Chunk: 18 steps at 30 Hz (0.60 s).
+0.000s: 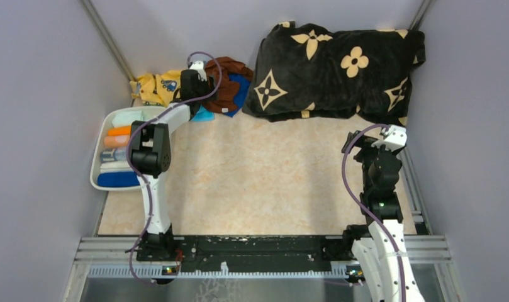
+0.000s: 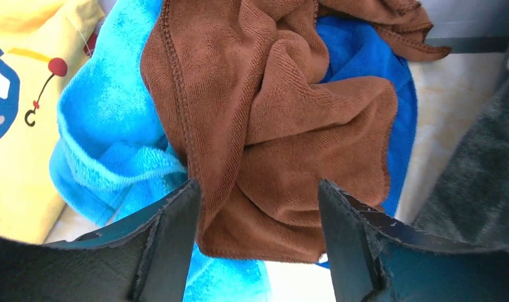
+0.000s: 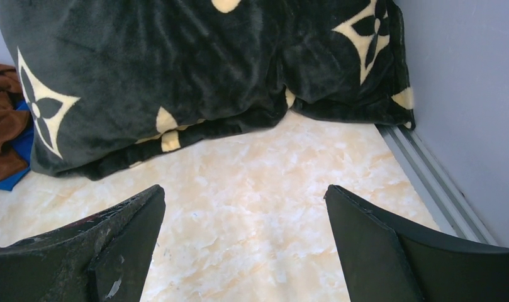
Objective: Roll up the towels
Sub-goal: Pick up the towel at the corner of the board.
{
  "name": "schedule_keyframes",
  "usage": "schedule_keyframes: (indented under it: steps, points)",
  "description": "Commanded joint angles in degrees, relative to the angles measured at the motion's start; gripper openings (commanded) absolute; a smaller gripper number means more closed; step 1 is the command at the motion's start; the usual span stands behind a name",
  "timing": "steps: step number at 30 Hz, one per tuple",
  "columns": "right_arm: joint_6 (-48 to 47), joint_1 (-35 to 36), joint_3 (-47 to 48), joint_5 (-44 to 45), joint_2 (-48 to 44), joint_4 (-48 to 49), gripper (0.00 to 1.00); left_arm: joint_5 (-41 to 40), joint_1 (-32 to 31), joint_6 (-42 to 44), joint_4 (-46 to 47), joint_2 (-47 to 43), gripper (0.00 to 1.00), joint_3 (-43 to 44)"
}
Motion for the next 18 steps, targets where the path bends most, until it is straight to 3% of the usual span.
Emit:
schedule_keyframes:
  steps: [1,8,15,18]
  points:
    - [-0.94,0.45,0.40,-0.73,0.30,3.43,0.99,1.24,0.59,2.43,-2.60,4.21,0.72,6.42]
    - [-1.30,0.45,0.40,-0.92,0.59,3.58,0.99,5.66,0.68,3.79,-6.37,8.29,0.71,10.24]
    - [-1.87,0.42,0.39,-1.38,-0.19,2.90,0.99,2.69,0.77,5.97,-7.82,12.14,0.70,13.45]
    - [-1.89,0.45,0.28,-1.26,0.08,2.99,0.99,3.46,0.73,7.55,-9.42,14.26,0.55,16.59]
